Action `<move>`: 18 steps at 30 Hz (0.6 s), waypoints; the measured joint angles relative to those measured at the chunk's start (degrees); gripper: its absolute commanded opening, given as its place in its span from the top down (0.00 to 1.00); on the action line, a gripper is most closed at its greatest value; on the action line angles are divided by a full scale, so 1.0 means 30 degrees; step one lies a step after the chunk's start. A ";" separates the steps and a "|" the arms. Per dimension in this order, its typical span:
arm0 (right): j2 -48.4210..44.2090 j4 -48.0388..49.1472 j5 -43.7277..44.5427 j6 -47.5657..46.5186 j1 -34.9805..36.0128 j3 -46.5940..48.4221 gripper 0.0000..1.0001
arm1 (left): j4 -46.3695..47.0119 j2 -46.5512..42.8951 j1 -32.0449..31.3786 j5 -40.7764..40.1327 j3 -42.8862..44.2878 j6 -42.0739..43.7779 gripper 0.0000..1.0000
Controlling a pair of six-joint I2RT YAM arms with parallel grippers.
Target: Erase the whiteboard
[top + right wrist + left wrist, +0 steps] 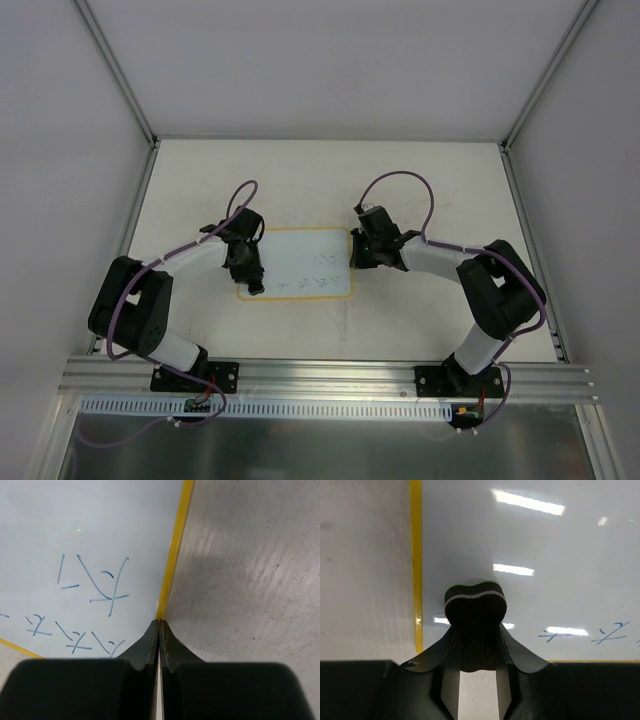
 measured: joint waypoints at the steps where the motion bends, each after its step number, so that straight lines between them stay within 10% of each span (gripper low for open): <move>1: 0.0000 0.0000 0.0000 0.0000 0.0000 0.0000 1.00 | -0.0029 0.0117 -0.0211 -0.0095 0.0109 -0.0029 1.00; 18: 0.0000 0.0044 0.0182 0.0044 -0.0160 0.0000 1.00 | 0.0474 0.5442 -0.5836 0.0699 0.5836 -0.1392 1.00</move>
